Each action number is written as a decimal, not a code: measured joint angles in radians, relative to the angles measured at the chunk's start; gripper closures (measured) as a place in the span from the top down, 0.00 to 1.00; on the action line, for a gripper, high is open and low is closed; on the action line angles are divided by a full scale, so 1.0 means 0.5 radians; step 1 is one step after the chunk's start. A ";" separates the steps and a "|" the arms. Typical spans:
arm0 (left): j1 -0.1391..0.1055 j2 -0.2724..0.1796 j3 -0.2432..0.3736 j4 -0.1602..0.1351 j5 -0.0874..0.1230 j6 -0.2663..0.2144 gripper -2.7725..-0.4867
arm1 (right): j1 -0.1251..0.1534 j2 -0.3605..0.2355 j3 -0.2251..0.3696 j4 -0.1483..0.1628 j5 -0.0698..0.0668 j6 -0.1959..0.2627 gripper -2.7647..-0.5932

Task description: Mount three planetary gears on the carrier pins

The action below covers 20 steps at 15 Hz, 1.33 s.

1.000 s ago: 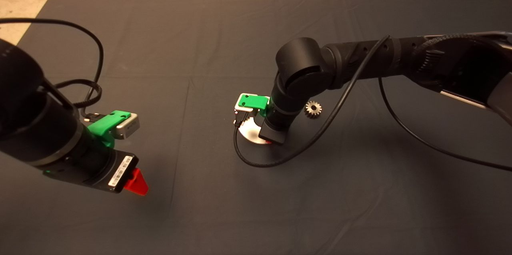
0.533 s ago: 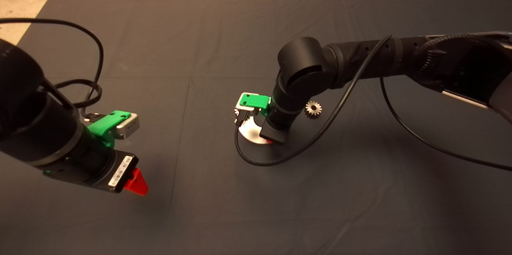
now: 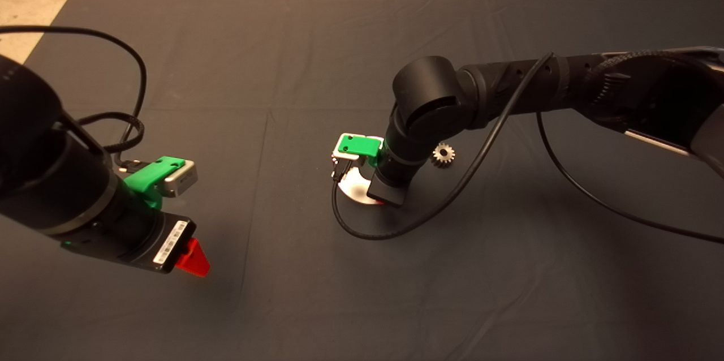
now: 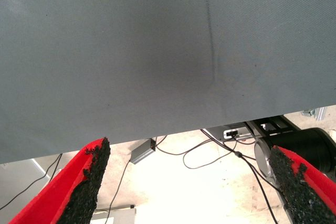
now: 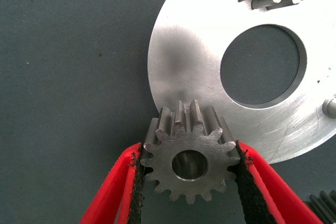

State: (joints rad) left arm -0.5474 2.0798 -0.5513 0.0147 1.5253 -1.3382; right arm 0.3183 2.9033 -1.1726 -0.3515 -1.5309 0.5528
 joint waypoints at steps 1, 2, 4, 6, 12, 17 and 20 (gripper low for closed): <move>0.000 0.000 0.000 0.000 0.000 0.000 0.74 | 0.000 0.000 0.006 0.000 0.000 0.000 0.22; 0.000 0.000 0.000 0.000 0.000 0.000 0.74 | 0.000 0.000 0.006 0.000 0.000 0.000 0.22; 0.000 0.000 0.000 -0.001 0.000 0.000 0.74 | 0.000 -0.008 0.009 0.001 0.008 0.000 0.22; 0.000 0.000 0.000 0.000 0.000 0.000 0.74 | 0.000 -0.025 0.013 0.001 0.020 0.000 0.22; 0.000 0.000 0.005 -0.001 0.000 0.000 0.74 | 0.000 -0.039 0.013 0.001 0.030 -0.001 0.22; 0.000 0.000 0.006 -0.001 0.000 0.000 0.74 | 0.000 -0.039 0.013 0.001 0.028 -0.001 0.22; 0.000 0.001 0.007 -0.001 0.000 0.000 0.74 | 0.000 -0.030 0.013 0.001 0.022 -0.001 0.22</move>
State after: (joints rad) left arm -0.5474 2.0802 -0.5479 0.0143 1.5253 -1.3383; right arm 0.3185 2.8883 -1.1662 -0.3511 -1.5198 0.5521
